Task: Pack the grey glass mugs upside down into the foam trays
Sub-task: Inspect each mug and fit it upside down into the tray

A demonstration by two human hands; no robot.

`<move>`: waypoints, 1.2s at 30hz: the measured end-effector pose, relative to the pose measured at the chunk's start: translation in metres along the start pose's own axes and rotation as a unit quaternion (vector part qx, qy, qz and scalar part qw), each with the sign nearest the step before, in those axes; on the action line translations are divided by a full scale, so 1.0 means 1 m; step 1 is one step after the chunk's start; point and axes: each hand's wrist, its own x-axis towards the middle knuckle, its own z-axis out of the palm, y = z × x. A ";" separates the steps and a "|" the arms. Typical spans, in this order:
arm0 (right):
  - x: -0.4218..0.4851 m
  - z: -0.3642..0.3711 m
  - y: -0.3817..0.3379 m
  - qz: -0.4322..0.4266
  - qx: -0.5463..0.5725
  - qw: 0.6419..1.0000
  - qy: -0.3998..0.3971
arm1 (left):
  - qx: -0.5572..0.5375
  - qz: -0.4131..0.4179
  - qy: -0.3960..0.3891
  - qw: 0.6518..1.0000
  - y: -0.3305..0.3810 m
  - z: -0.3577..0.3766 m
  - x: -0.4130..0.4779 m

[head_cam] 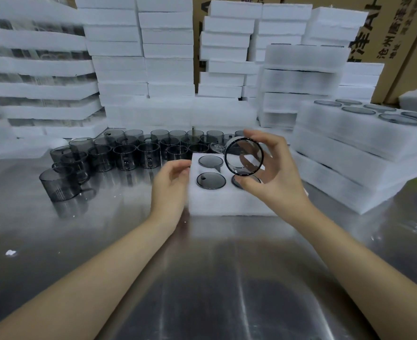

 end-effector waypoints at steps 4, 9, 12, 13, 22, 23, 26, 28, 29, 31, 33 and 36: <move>0.001 -0.002 0.002 0.001 0.005 1.000 0.021 | 0.059 0.052 -0.116 0.990 0.004 0.003 -0.009; 0.001 -0.008 0.004 -0.028 -0.019 0.999 0.015 | 0.194 0.220 -0.163 0.942 0.009 0.002 -0.020; 0.000 -0.007 0.006 -0.035 -0.053 0.998 0.015 | 0.213 0.226 -0.148 0.939 0.009 0.007 -0.024; 0.000 -0.007 0.007 -0.034 -0.067 0.997 0.022 | 0.221 0.218 -0.145 0.939 0.009 0.008 -0.025; 0.008 -0.019 0.009 0.008 -0.183 0.975 0.128 | 0.236 0.308 -0.223 0.894 0.012 -0.001 -0.017; 0.009 -0.020 0.009 0.018 -0.188 0.973 0.135 | 0.226 0.325 -0.236 0.887 0.012 -0.001 -0.018; 0.015 -0.022 0.008 0.052 -0.211 0.967 0.136 | 0.189 0.349 -0.270 0.877 0.011 0.001 -0.019; 0.018 -0.020 0.010 0.060 -0.266 0.954 0.129 | 0.178 0.350 -0.273 0.878 0.010 0.002 -0.018; 0.020 -0.018 0.011 0.056 -0.298 0.945 0.123 | 0.177 0.352 -0.272 0.878 0.009 0.002 -0.017; 0.021 -0.016 0.014 0.054 -0.343 0.932 0.100 | 0.184 0.355 -0.269 0.876 0.008 0.003 -0.018; 0.022 -0.015 0.017 0.062 -0.362 0.927 0.072 | 0.189 0.355 -0.270 0.875 0.008 0.003 -0.018; 0.025 -0.015 0.017 0.053 -0.397 0.916 0.023 | 0.193 0.354 -0.267 0.875 0.007 0.004 -0.017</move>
